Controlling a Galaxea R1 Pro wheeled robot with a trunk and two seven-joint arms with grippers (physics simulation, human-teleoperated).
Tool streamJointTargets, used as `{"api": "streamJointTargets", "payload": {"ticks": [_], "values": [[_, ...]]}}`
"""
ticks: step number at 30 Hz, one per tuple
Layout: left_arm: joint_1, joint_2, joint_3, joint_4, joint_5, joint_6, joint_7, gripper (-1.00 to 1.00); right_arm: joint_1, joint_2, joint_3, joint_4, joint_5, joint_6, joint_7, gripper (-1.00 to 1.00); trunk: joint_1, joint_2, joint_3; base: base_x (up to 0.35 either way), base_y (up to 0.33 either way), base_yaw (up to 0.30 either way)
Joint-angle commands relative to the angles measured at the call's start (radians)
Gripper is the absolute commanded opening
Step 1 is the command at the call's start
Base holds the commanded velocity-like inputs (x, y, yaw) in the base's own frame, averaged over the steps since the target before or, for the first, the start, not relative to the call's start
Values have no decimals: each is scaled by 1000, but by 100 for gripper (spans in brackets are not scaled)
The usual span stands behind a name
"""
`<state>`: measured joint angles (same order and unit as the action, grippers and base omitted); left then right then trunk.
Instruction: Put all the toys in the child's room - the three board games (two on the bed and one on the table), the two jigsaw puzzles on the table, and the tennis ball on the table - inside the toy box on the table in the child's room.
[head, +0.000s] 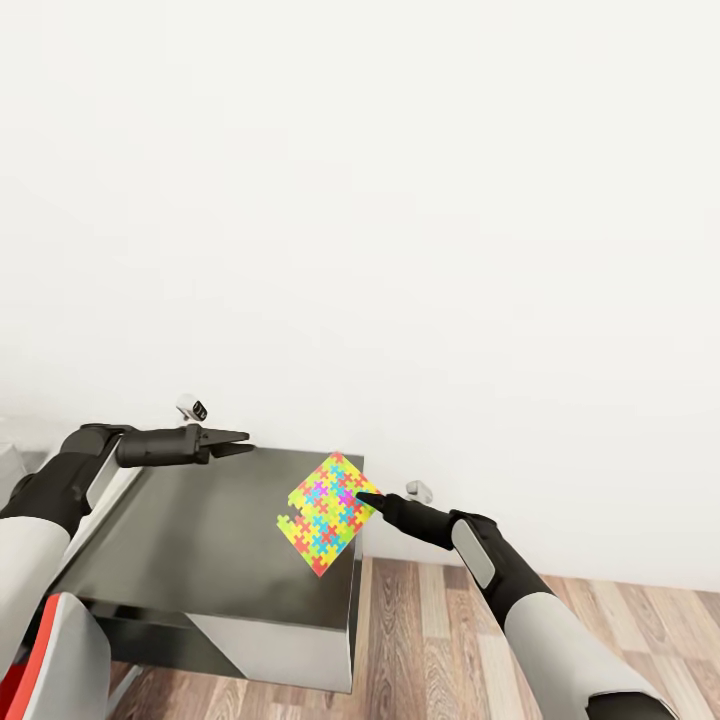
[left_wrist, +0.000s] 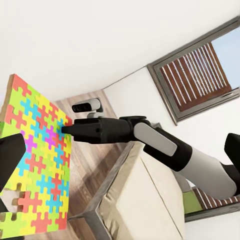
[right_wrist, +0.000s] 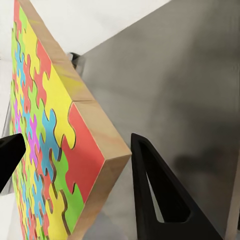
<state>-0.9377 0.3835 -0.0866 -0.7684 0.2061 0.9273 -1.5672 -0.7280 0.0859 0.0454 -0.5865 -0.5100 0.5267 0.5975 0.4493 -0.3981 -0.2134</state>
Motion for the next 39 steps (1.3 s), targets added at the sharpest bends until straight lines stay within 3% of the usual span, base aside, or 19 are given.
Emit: {"api": "streamJointTargets", "payload": {"ticks": [1,39], "values": [[-1,1,-4,0,3,10,-4,100,-1,0,1,-1,-8,8,-6,-100,1,-2,0,0,0,0],[-1,1,-4,0,3,10,-4,100,-1,0,2,-1,-8,7,-7,-100,1,-2,62,0,0,0]]}}
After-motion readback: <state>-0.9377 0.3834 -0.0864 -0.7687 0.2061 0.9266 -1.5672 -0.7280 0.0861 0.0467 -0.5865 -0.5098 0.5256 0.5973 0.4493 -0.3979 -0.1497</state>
